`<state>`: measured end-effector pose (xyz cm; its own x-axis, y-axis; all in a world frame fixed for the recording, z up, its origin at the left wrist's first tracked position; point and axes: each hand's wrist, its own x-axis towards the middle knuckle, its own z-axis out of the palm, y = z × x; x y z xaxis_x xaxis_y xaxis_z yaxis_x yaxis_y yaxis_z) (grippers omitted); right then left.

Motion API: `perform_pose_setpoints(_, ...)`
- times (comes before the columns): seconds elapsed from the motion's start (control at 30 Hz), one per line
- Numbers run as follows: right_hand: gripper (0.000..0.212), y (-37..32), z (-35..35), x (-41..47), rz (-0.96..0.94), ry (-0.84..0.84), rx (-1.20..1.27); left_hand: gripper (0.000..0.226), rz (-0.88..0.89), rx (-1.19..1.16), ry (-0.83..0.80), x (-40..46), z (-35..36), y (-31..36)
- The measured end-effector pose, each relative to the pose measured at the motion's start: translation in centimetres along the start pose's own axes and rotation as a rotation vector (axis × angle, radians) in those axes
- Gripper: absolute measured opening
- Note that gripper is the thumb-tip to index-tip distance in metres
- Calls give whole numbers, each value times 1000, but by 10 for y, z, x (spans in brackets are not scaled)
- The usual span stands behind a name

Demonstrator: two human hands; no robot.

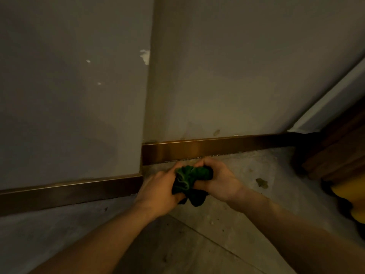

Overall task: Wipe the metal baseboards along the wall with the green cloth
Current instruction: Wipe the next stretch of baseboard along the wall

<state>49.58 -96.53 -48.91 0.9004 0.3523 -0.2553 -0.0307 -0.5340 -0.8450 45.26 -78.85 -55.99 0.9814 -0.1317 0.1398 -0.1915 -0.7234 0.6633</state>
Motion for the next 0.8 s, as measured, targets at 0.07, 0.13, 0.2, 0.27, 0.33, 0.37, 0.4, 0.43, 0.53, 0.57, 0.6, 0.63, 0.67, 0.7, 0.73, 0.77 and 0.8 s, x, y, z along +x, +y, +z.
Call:
perform_pose_setpoints(0.07, 28, -2, 0, -6, 9, -38, -16, 67, 14, 98, 22, -9, -9, -1)
perform_pose_setpoints(0.13, 31, -4, 6, -12, 17, -61, -61, 58, 25, 169, 28, -16, -18, -1)
perform_pose_setpoints(0.2, 35, -7, 15, -14, -65, -29, -188, 50, 9, 216, 18, -22, -27, 2)
perform_pose_setpoints(0.27, 39, -7, 23, -15, -162, 50, -319, 45, -22, 273, 6, -25, -36, 5)
perform_pose_setpoints(0.33, 39, -6, 30, -20, -217, 90, -418, 45, -47, 335, -7, -31, -44, 8)
perform_pose_setpoints(0.37, 40, -5, 34, -24, -236, 90, -472, 45, -52, 368, -20, -36, -48, 10)
perform_pose_setpoints(0.4, 41, -4, 38, -30, -247, 85, -532, 45, -52, 397, -36, -41, -52, 13)
perform_pose_setpoints(0.43, 43, -4, 42, -36, -250, 77, -590, 44, -54, 418, -59, -46, -56, 16)
perform_pose_setpoints(0.53, 48, -14, 54, -63, -225, 41, -683, 41, -99, 473, -176, -63, -67, 30)
perform_pose_setpoints(0.57, 48, -19, 57, -73, -205, 17, -685, 42, -120, 483, -217, -69, -72, 36)
perform_pose_setpoints(0.6, 48, -26, 59, -84, -183, -5, -683, 41, -137, 475, -246, -76, -77, 43)
perform_pose_setpoints(0.63, 48, -34, 59, -95, -161, -25, -682, 39, -151, 454, -273, -83, -84, 51)
perform_pose_setpoints(0.67, 48, -43, 58, -106, -143, -41, -682, 37, -160, 433, -294, -90, -93, 60)
perform_pose_setpoints(0.7, 48, -55, 56, -118, -128, -56, -680, 36, -172, 421, -315, -96, -104, 71)
perform_pose_setpoints(0.73, 48, -67, 53, -129, -118, -67, -674, 36, -184, 421, -345, -101, -115, 82)
perform_pose_setpoints(0.77, 48, -84, 47, -140, -108, -77, -668, 37, -202, 425, -377, -103, -131, 95)
perform_pose_setpoints(0.8, 48, -99, 42, -150, -104, -82, -667, 38, -205, 430, -395, -106, -145, 108)
